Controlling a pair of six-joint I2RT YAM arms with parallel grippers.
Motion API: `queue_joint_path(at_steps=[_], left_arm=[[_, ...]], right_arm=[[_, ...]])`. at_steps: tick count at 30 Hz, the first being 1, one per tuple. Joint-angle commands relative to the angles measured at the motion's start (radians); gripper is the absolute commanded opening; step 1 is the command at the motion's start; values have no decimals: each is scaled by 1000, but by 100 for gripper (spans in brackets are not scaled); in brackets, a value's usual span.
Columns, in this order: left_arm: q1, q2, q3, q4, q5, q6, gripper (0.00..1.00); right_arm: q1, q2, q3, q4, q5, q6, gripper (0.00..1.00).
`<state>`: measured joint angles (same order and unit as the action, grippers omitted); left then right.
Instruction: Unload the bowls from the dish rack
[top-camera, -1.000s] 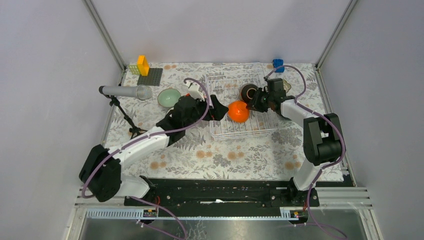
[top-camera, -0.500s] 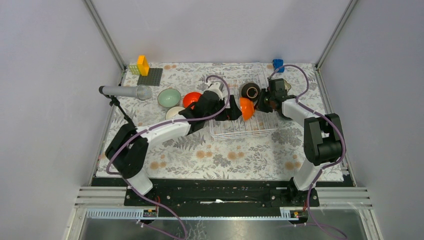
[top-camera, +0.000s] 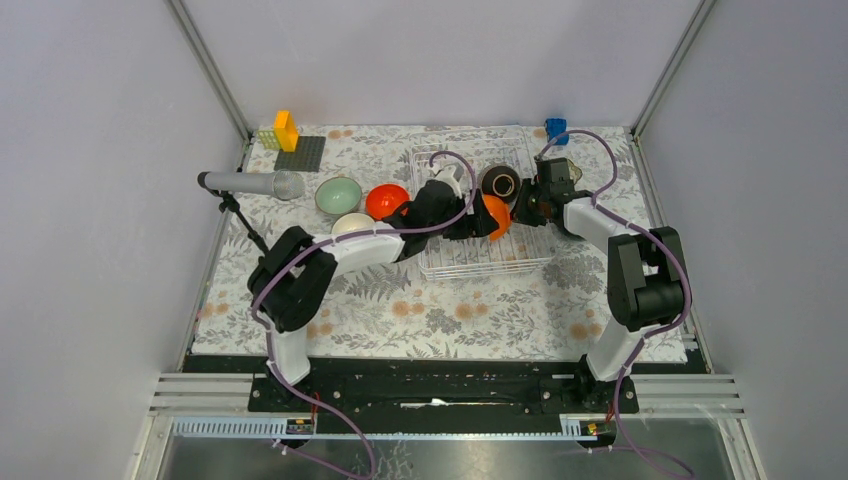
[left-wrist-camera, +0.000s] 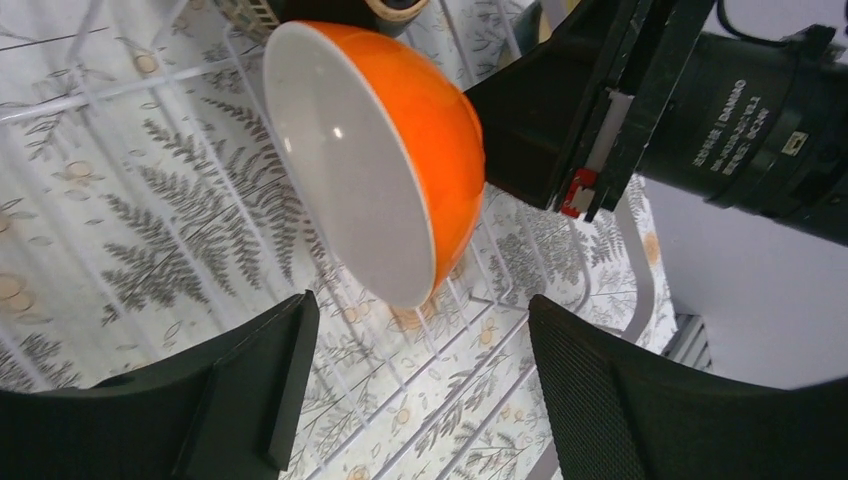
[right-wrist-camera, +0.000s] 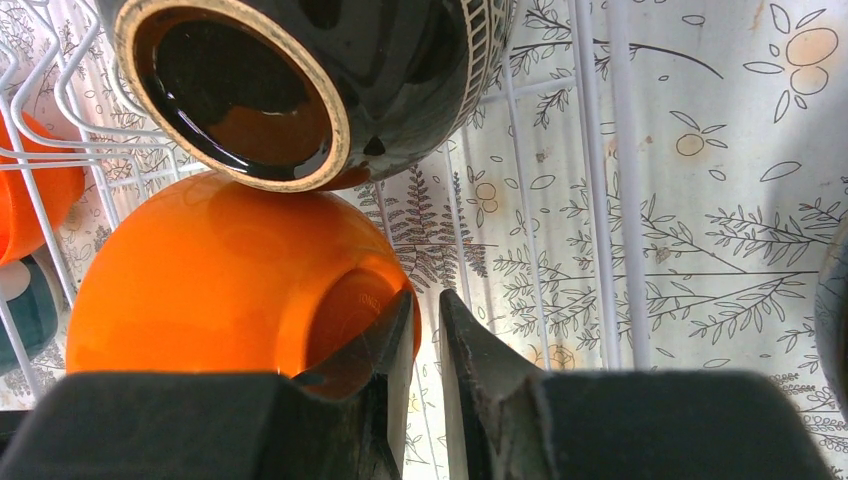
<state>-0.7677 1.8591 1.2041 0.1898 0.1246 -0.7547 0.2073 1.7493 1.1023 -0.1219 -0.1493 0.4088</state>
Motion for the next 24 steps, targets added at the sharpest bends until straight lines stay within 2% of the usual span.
queue_joint_path(at_steps=[1,4,7,9,10,12,13,24], left_arm=[[-4,30,56,169,61,-39,79],[-7,62,62,232,94,-54,69],[-10,100,99,225,104,-50,54],[-11,106,102,230,95,-41,37],[-12,106,99,240,96,-33,24],[-13,102,95,258,113,-17,2],[-13,99,94,260,123,-12,0],[-40,-63,14,283,157,27,0]], right_arm=[[15,10,-35,-86,-18,-26,22],[15,7,-36,-82,-26,-32,22],[15,-3,-40,-78,-22,-40,22],[15,-31,-53,-71,-1,-43,23],[15,-51,-62,-69,18,-44,24],[15,-103,-86,-70,63,-47,25],[15,-144,-97,-72,83,-51,26],[15,-483,-209,-44,254,-66,28]])
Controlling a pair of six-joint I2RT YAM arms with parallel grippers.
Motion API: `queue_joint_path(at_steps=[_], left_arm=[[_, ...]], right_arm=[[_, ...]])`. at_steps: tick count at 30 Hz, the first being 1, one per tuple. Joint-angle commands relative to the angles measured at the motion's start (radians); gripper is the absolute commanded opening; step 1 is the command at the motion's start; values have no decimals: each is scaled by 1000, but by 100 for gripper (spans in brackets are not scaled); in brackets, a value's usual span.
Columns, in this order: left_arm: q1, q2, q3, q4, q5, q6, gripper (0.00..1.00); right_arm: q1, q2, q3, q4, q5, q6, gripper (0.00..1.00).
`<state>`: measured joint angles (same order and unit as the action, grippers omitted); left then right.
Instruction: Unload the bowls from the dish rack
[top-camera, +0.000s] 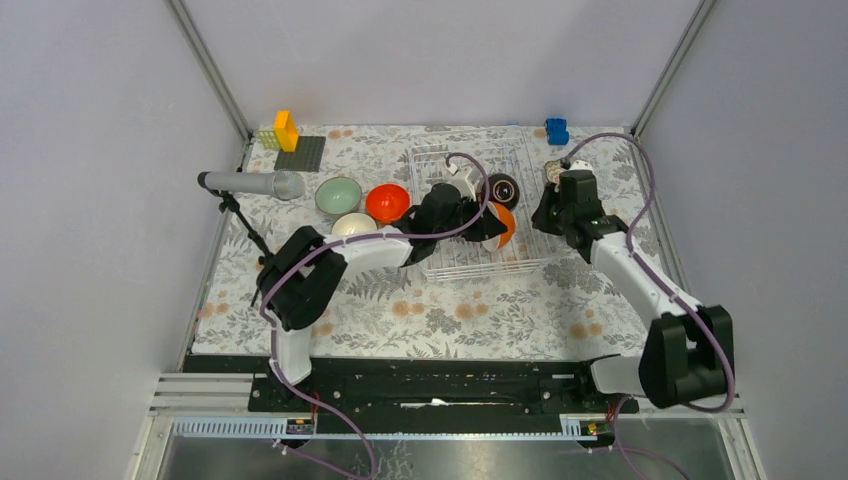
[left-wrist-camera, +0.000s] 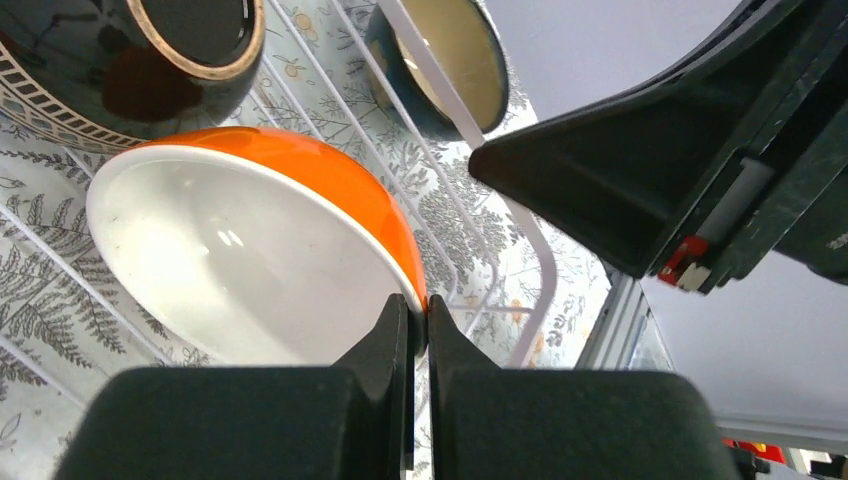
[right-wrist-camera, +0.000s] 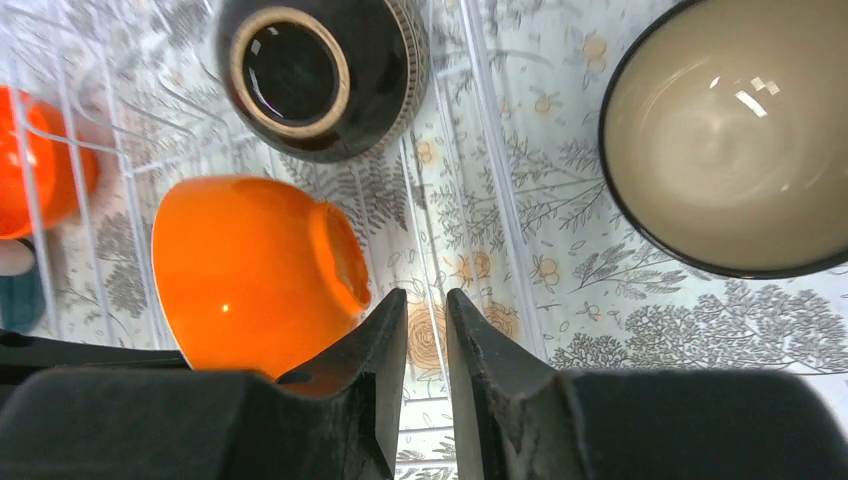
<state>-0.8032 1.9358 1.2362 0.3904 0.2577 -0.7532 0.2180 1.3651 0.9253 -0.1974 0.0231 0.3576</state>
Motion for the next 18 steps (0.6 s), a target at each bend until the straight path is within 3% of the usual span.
queue_joint_path(at_steps=[1,8,12,18], left_arm=[[-6,-162,-27,81,24,28,0],[-16,-313,-107,71,38,68,0],[-28,-418,-128,-36,7,115,0],[-53,-599,-152,-290,-280,225,0]], right_arm=[[4,-125,-49,49,87,-14,28],[4,-264,-155,180,54,-24,30],[4,-291,-180,228,17,-31,30],[4,-294,-187,252,-20,-31,30]])
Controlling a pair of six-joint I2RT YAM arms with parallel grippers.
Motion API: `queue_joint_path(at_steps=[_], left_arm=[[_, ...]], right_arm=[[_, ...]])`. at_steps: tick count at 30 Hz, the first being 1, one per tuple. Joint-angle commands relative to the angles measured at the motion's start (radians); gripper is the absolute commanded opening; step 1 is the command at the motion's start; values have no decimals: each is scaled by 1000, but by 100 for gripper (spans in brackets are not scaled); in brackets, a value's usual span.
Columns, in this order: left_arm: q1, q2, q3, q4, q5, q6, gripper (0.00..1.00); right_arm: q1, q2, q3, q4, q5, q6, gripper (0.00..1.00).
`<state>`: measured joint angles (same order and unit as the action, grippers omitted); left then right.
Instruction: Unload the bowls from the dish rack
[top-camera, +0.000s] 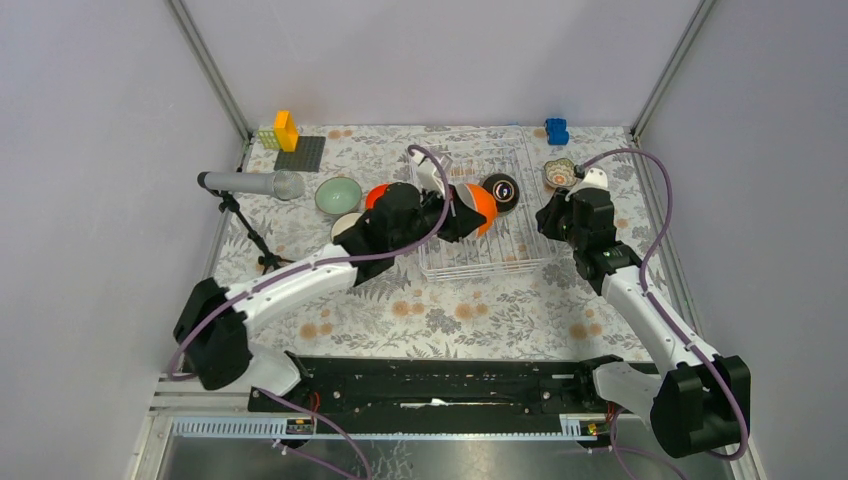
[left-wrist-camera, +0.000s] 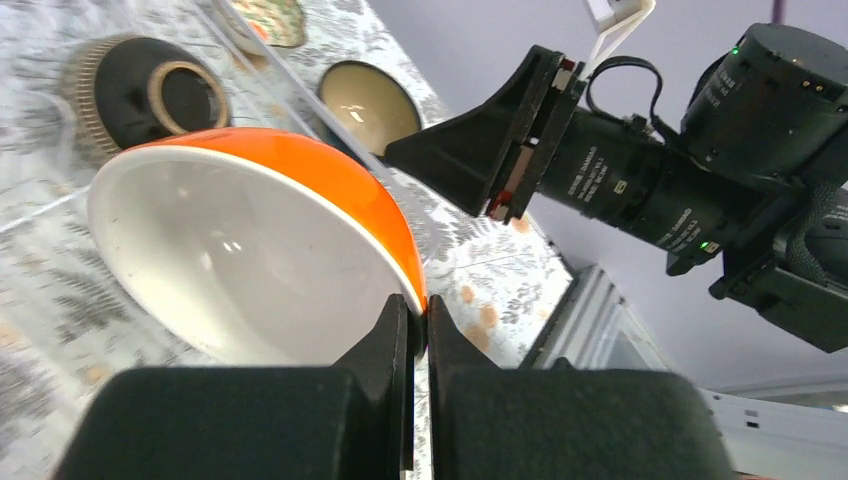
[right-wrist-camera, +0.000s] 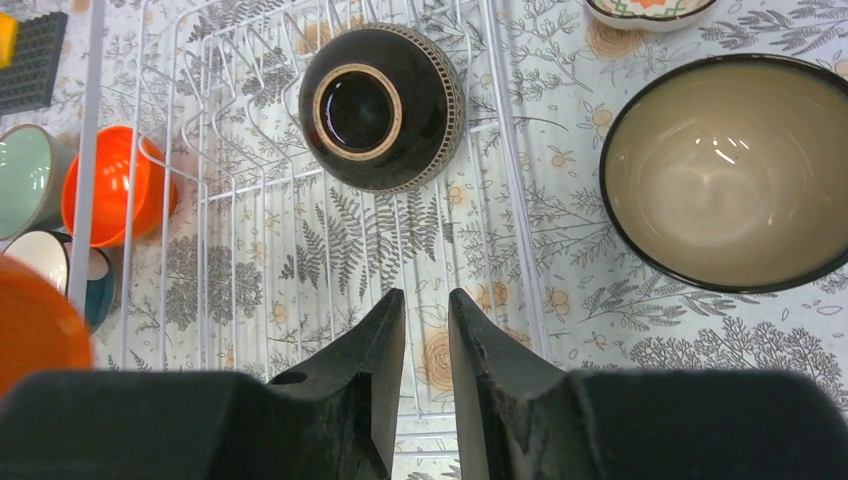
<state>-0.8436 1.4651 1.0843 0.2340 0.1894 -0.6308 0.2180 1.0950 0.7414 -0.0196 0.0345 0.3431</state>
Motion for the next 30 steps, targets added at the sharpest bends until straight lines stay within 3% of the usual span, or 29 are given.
queue_joint_path(at_steps=[1,12,17,25,30], left_arm=[[-12,-150,2,-178,-292,116,0],[-12,-184,86,-508,-827,353,0],[-12,-80,191,-651,-932,416,0],[-5,87,276,-703,-1070,493,0],[41,176,326,-715,-1043,508,0]], right_arm=[[4,-25,-4,76,-33,-15,30],[4,-27,-21,105,-79,-1,29],[4,-19,-20,109,-79,-8,29],[4,-14,-23,111,-88,-11,29],[4,-5,-22,127,-109,-9,28]])
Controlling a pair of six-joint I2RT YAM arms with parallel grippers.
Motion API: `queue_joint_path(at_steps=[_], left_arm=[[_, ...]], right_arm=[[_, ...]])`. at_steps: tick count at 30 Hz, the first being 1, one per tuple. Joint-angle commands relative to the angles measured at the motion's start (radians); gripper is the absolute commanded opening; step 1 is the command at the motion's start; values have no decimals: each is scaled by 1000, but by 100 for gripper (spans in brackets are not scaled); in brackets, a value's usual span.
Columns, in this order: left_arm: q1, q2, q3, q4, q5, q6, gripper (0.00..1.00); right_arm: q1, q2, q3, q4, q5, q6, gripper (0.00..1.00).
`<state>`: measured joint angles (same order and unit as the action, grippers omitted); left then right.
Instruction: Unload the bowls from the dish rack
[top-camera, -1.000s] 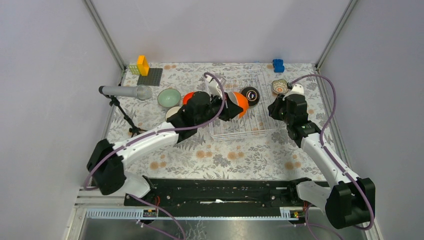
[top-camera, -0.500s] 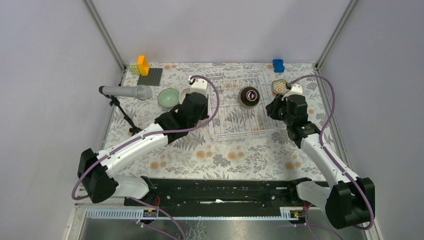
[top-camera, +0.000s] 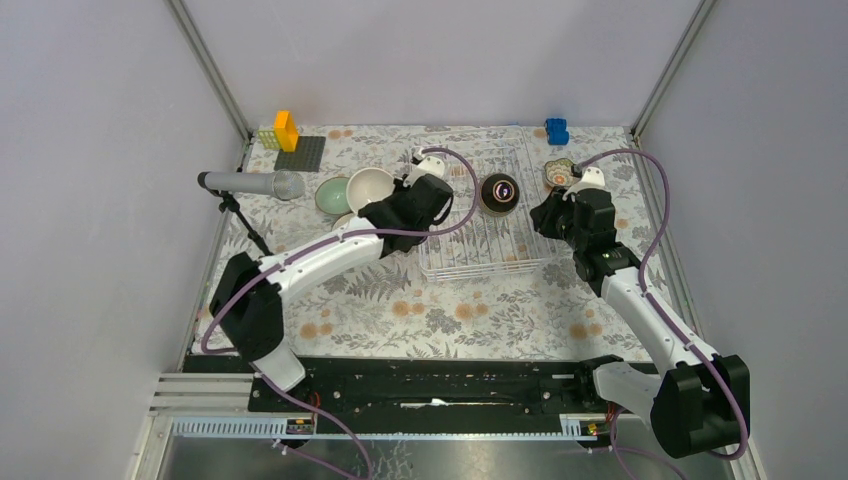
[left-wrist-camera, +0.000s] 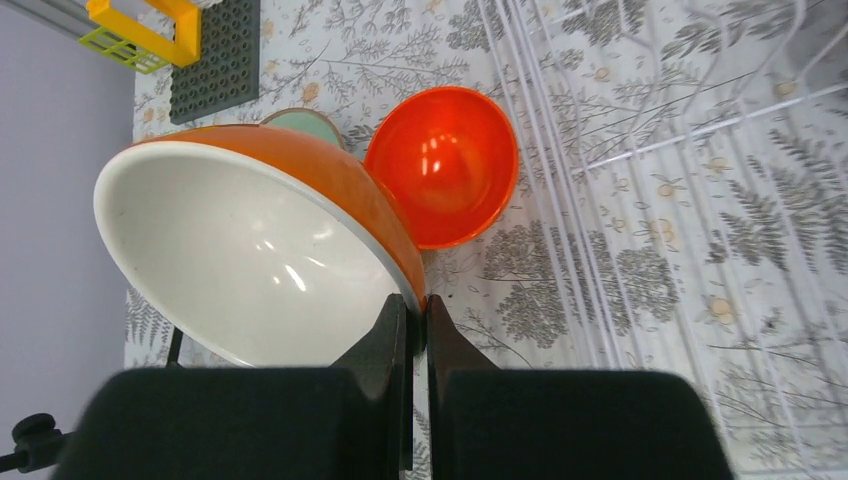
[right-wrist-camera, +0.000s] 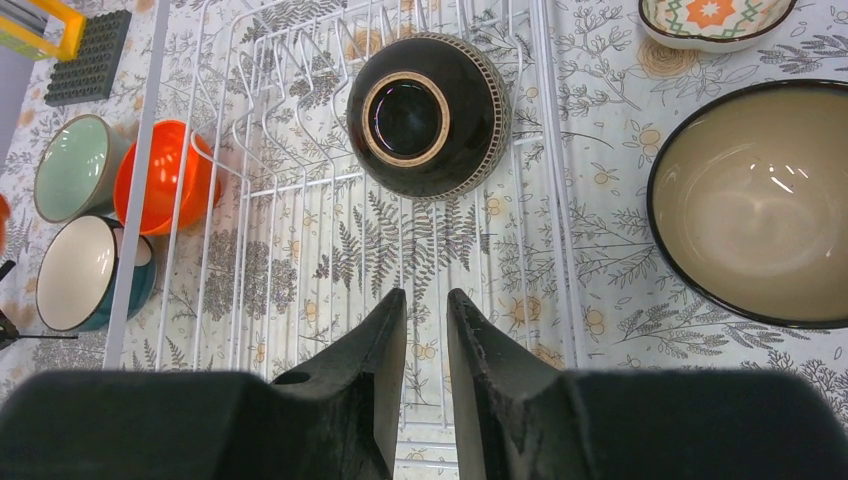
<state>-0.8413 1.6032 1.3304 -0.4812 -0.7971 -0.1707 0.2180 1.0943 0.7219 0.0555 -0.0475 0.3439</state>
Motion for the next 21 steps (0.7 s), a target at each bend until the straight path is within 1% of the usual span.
queue_joint_path(at_steps=[1,6,8,10,13,15,17,19,21], left_arm=[[50,57,90,3,-42,56,0],[113,139,158,-22,29,84,0],[131,165,176,-24,80,93,0],[144,186,187,-23,144,107,0],[152,214,191,-15,175,144,1],[158,225,176,17,177,162,1],[165,218,143,61,206,229,0],[166,202,89,125,224,295,0],[166,173,30,187,206,341,0]], right_arm=[[4,0,-2,53,-32,-10,28],[4,10,1,55,-45,-11,28],[4,12,3,56,-47,-10,28],[4,13,1,62,-52,-7,28],[4,16,1,69,-64,-6,28],[4,19,4,71,-71,-5,28],[4,19,7,73,-77,-4,28],[4,18,8,72,-81,-4,28],[4,13,8,72,-85,-2,28]])
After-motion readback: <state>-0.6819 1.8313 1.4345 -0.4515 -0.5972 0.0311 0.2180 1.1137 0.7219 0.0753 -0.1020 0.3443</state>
